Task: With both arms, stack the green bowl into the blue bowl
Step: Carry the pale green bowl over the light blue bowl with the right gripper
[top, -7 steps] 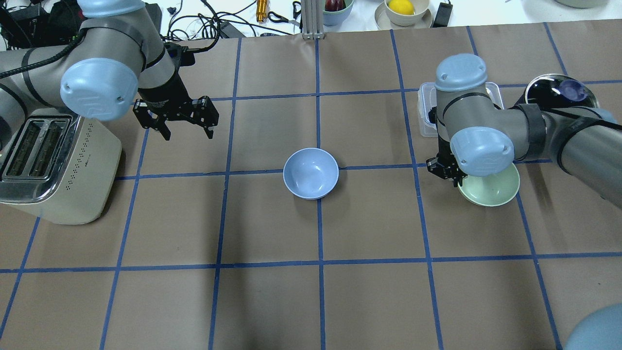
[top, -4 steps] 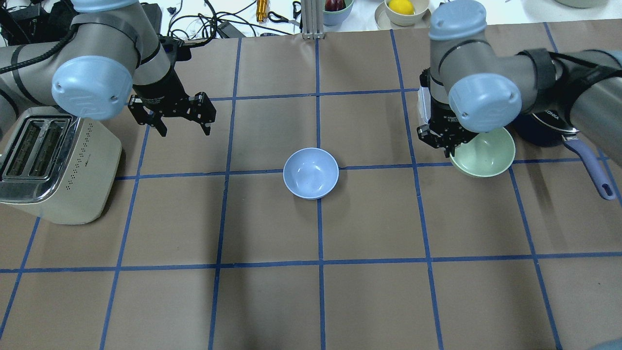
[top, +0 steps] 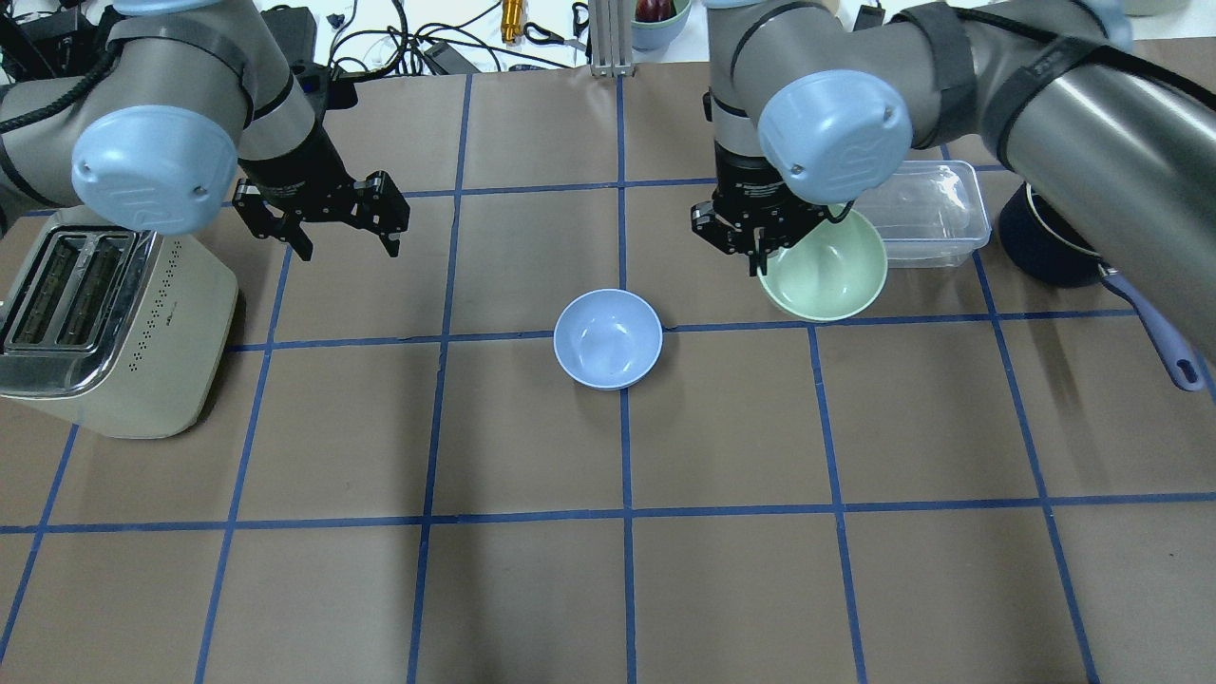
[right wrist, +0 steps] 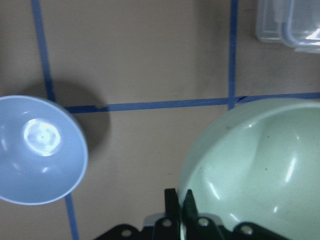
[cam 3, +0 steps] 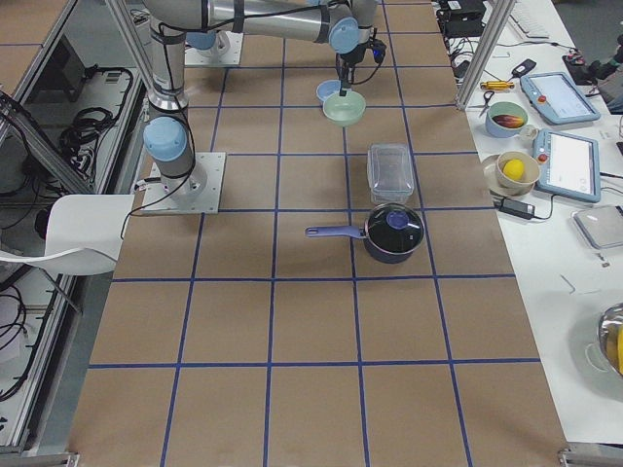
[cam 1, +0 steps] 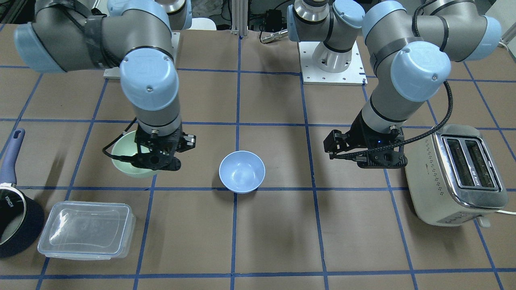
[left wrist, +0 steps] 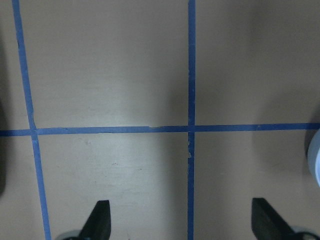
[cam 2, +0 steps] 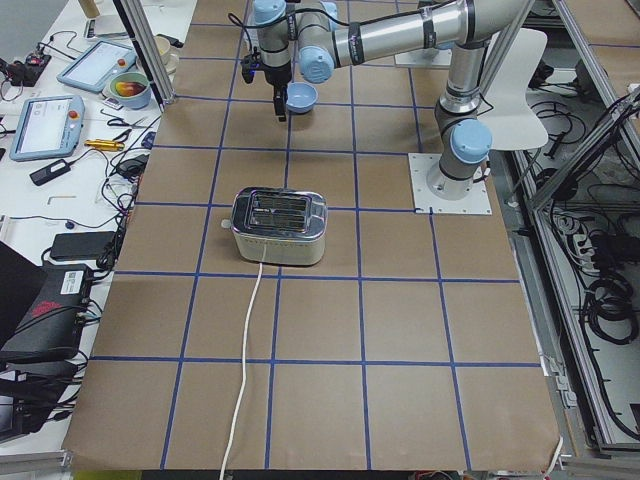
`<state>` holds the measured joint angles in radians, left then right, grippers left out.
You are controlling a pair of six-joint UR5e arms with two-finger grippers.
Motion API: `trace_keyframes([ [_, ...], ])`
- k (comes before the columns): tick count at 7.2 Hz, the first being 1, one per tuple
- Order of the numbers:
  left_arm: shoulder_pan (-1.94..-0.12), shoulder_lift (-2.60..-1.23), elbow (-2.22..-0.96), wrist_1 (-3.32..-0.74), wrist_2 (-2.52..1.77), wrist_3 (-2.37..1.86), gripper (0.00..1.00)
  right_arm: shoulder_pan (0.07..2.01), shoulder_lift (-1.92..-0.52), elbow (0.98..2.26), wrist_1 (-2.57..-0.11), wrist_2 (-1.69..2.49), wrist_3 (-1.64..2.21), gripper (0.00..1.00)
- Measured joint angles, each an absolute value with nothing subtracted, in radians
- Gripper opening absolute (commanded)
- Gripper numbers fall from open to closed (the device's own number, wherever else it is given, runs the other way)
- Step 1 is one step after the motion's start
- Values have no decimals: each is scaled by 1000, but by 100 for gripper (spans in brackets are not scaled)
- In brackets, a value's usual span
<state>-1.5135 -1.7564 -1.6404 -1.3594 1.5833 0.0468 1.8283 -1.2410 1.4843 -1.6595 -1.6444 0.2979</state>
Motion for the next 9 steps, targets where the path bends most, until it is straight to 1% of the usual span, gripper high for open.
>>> trace_keyframes([
  [4,-1512,-1755,-1648,-1360,1583,30,100,1989,-1105,1334,-1602,-1588,481,0],
  [7,-1512,-1748,-1663,-1360,1583,29,100,2039,-1049,1272,-1583,-1525,539,0],
  [9,-1512,-1747,-1664,-1361,1583,32,100,2046,-986,1202,-1584,-1519,544,0],
])
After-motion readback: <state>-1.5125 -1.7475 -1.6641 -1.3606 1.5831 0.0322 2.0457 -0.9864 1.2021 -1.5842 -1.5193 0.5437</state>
